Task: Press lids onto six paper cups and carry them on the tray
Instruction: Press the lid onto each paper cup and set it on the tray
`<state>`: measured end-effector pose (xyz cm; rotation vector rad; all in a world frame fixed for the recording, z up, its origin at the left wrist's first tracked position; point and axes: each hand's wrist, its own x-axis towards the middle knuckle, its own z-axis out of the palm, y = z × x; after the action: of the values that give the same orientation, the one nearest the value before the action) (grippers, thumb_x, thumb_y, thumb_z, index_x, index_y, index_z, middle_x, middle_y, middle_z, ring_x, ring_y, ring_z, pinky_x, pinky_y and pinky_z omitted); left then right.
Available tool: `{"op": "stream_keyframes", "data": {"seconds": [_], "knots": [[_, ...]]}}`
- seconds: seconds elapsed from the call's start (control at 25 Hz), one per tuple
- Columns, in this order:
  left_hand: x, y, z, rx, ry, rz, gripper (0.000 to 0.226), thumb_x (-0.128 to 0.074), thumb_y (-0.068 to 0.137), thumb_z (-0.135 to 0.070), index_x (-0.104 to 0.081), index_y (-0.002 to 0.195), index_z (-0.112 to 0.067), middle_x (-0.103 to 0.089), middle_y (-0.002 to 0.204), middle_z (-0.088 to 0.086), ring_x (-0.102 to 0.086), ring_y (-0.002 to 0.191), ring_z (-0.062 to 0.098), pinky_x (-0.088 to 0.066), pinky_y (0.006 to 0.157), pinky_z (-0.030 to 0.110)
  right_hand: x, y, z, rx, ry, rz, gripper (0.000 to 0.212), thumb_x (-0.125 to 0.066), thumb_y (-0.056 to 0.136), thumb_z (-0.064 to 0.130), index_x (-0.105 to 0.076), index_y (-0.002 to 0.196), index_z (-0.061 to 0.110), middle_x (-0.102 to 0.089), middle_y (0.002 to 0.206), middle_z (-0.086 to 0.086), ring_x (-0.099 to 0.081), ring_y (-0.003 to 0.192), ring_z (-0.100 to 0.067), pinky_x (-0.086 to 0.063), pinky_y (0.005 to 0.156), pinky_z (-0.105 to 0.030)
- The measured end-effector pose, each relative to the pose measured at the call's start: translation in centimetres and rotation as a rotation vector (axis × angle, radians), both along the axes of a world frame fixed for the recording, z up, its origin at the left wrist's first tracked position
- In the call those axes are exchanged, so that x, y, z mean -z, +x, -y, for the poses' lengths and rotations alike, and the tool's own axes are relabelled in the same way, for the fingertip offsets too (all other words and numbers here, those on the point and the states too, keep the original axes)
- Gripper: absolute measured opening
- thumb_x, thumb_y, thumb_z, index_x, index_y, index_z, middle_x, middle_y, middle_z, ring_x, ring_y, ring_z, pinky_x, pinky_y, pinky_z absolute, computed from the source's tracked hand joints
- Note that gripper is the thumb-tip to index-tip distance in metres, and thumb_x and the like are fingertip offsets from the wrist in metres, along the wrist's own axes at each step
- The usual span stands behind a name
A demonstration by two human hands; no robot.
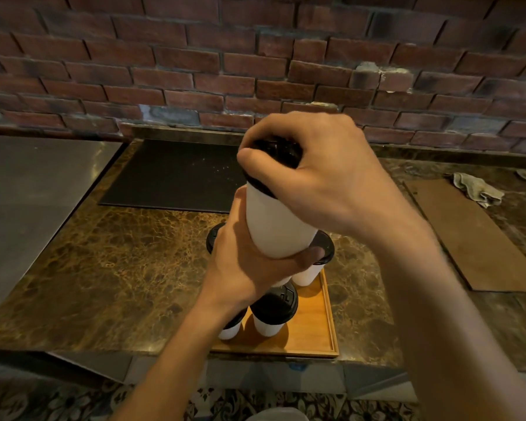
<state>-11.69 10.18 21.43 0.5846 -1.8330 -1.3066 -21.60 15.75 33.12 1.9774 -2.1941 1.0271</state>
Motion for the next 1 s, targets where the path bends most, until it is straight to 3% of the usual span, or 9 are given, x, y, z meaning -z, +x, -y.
{"op": "stream_keyframes", "data": {"seconds": [0.12, 0.24, 0.36, 0.44, 0.56, 0.68, 0.8, 0.88, 1.0], "knots": [[-0.8, 0.2, 1.4, 0.211, 0.018, -0.014, 0.090, -0.089, 0.052, -0.032, -0.041, 0.128, -0.031, -0.060, 0.112, -0.017, -0.062, 0.102, 0.004, -0.057, 0.072, 0.023, -0.8, -2.1, -0.3, -0.294, 0.009, 0.136, 0.014, -0.060, 0.091, 0.030, -0.071, 0.100, 0.027, -0.069, 0.100, 0.014, -0.061, 0.097, 0.000, -0.047, 0.077, -0.013], [-1.1, 0.3, 1.6, 0.399, 0.067, -0.043, 0.083, -0.085, 0.055, -0.014, -0.046, 0.127, -0.016, -0.064, 0.112, -0.012, -0.064, 0.103, 0.009, -0.055, 0.075, 0.019, -1.3, -3.4, -0.1, -0.525, 0.025, 0.174, 0.016, -0.062, 0.088, 0.015, -0.070, 0.102, 0.016, -0.071, 0.107, -0.005, -0.065, 0.104, -0.017, -0.053, 0.086, -0.036], [-0.8, 0.6, 1.6, 0.503, 0.077, -0.070, 0.071, -0.080, 0.055, -0.015, -0.055, 0.117, -0.039, -0.065, 0.110, -0.014, -0.064, 0.103, 0.009, -0.054, 0.077, 0.021, -1.5, -3.5, 0.3, -0.644, 0.069, 0.196, 0.018, -0.062, 0.087, 0.009, -0.070, 0.103, 0.010, -0.070, 0.108, -0.012, -0.066, 0.103, -0.024, -0.052, 0.088, -0.043], [-0.6, 0.9, 1.5, 0.527, 0.081, -0.053, 0.067, -0.079, 0.055, -0.016, -0.057, 0.111, -0.045, -0.066, 0.109, -0.016, -0.064, 0.102, 0.007, -0.055, 0.076, 0.021, -1.6, -3.2, 0.2, -0.643, 0.126, 0.198, 0.019, -0.061, 0.088, 0.011, -0.070, 0.105, 0.011, -0.070, 0.108, -0.007, -0.065, 0.102, -0.017, -0.052, 0.086, -0.033], [-0.4, 0.8, 1.3, 0.402, 0.085, -0.055, 0.067, -0.081, 0.052, -0.027, -0.053, 0.113, -0.036, -0.066, 0.106, -0.014, -0.064, 0.100, 0.008, -0.055, 0.072, 0.022, -1.8, -2.1, -0.2, -0.441, 0.162, 0.102, 0.027, -0.057, 0.089, 0.033, -0.068, 0.111, 0.024, -0.064, 0.102, 0.017, -0.060, 0.093, 0.002, -0.044, 0.073, -0.012], [-0.3, -0.2, 1.2, 0.142, -0.004, -0.104, 0.075, -0.081, 0.049, -0.040, -0.046, 0.115, -0.032, -0.062, 0.102, -0.016, -0.061, 0.096, 0.001, -0.052, 0.067, 0.014, -1.0, -0.4, 0.2, -0.002, 0.129, -0.065, 0.039, -0.047, 0.088, 0.059, -0.063, 0.112, 0.034, -0.063, 0.095, 0.015, -0.057, 0.086, -0.007, -0.041, 0.065, -0.024], [-0.7, -1.3, 0.8, -0.017, -0.018, -0.112, 0.087, -0.079, 0.050, -0.045, -0.043, 0.126, -0.023, -0.058, 0.110, -0.010, -0.058, 0.100, -0.006, -0.048, 0.070, 0.006, 0.2, 1.3, 1.4, 0.318, 0.065, -0.160, 0.042, -0.040, 0.092, 0.060, -0.061, 0.114, 0.031, -0.061, 0.097, 0.007, -0.051, 0.085, -0.018, -0.035, 0.066, -0.034], [-0.8, -1.4, 0.7, -0.009, -0.026, -0.120, 0.081, -0.078, 0.050, -0.044, -0.041, 0.121, -0.033, -0.058, 0.105, -0.016, -0.057, 0.097, -0.010, -0.048, 0.066, 0.004, -0.1, 0.7, 1.5, 0.239, -0.010, -0.125, 0.038, -0.045, 0.091, 0.059, -0.064, 0.110, 0.032, -0.063, 0.098, 0.010, -0.056, 0.089, -0.015, -0.042, 0.071, -0.034], [-1.2, -0.2, 1.8, 0.191, 0.046, -0.129, 0.073, -0.081, 0.050, -0.033, -0.045, 0.114, -0.035, -0.064, 0.101, -0.023, -0.063, 0.095, -0.002, -0.053, 0.065, 0.013, -1.8, -1.9, 0.8, -0.263, 0.042, 0.129, 0.028, -0.062, 0.091, 0.043, -0.067, 0.113, 0.027, -0.065, 0.108, 0.012, -0.060, 0.101, -0.005, -0.051, 0.083, -0.025]]}}
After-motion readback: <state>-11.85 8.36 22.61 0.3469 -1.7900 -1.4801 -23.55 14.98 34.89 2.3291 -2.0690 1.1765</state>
